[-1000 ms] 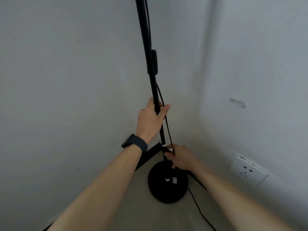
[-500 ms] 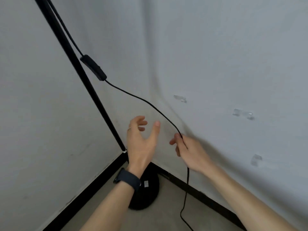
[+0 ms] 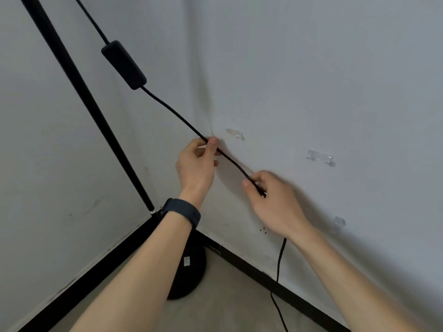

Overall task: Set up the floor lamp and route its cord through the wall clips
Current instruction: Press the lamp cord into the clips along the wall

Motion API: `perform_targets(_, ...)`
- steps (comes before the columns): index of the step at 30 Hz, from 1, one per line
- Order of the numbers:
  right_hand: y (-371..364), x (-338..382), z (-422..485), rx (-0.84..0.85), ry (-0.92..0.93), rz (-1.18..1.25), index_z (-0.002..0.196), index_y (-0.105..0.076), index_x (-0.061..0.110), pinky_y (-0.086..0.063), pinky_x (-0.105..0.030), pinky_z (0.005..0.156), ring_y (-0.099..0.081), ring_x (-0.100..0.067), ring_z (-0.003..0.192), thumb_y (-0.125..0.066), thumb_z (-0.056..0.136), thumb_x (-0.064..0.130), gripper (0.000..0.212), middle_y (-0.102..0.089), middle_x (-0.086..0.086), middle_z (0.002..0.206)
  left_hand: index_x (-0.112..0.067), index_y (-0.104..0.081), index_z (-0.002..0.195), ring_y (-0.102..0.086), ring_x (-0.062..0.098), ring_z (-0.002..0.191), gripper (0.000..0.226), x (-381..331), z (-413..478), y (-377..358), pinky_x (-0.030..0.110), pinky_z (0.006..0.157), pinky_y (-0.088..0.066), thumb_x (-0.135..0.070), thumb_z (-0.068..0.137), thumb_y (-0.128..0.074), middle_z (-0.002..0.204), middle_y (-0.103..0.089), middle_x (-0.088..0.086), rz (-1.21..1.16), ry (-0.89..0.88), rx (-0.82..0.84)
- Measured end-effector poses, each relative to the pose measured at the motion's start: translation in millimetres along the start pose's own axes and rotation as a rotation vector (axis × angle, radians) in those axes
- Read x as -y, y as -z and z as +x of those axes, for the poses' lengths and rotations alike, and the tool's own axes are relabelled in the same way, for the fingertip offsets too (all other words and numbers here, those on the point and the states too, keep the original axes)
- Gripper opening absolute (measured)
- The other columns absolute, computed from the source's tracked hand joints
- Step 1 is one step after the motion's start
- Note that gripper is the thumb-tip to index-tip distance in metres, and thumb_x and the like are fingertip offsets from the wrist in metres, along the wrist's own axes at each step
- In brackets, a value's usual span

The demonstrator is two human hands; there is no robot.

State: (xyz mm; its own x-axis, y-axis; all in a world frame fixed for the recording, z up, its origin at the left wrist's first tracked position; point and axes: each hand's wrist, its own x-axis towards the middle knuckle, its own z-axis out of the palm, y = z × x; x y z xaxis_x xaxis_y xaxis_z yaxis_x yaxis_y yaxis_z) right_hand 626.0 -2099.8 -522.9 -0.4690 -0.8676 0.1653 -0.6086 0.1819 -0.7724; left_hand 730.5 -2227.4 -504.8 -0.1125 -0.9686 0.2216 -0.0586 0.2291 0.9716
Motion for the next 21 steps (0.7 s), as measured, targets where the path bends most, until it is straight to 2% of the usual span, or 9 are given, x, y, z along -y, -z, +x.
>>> perform_targets(2,8,10,-1,-0.111,0.046,-0.028,0.105,-0.062,0.024,-0.054,-0.040,0.077,-0.066,-0.020,0.082,-0.051,0.102,0.034,0.016,-0.065,0.012,0.073,-0.026,-0.069,0.095,-0.069,0.004,0.057,0.015,1,1,0,0.015,0.058,-0.048,-0.041,0.095,-0.064,0.081,-0.078,-0.007,-0.073,0.057,-0.041)
perform_targets(5,19,28,0,-0.255,0.125,-0.066,0.100,-0.059,0.028,-0.053,-0.040,0.070,-0.064,-0.017,0.068,-0.052,0.100,0.032,0.007,-0.072,0.006,0.072,-0.022,-0.064,0.101,-0.069,0.005,0.057,0.024,1,0,-4,0.026,0.066,-0.051,-0.043,0.090,-0.070,0.079,-0.079,-0.007,-0.210,0.178,-0.066)
perform_targets(7,26,42,3,-0.312,0.152,-0.063,0.097,-0.060,0.027,-0.053,-0.038,0.070,-0.065,-0.016,0.069,-0.054,0.099,0.032,0.008,-0.074,0.006,0.074,-0.023,-0.064,0.098,-0.068,0.005,0.056,0.025,0,1,-7,0.028,0.066,-0.050,-0.045,0.089,-0.072,0.078,-0.078,-0.008,-0.252,0.211,-0.075)
perform_targets(13,37,71,27,-0.315,0.191,-0.184,0.100,-0.063,0.022,-0.054,-0.041,0.079,-0.070,-0.022,0.090,-0.052,0.099,0.030,0.014,-0.077,0.005,0.087,-0.024,-0.064,0.097,-0.064,0.008,0.057,0.024,-12,13,-11,0.026,0.065,-0.047,-0.045,0.088,-0.072,0.079,-0.078,-0.008,-0.326,0.271,-0.105)
perform_targets(21,48,64,26,-0.436,0.195,-0.304,0.101,-0.060,0.018,-0.055,-0.047,0.075,-0.071,-0.033,0.085,-0.051,0.101,0.027,0.012,-0.078,-0.002,0.085,-0.025,-0.061,0.089,-0.062,0.009,0.053,0.024,-14,10,-20,0.027,0.067,-0.048,-0.045,0.087,-0.074,0.076,-0.076,-0.009,-0.381,0.262,-0.053)
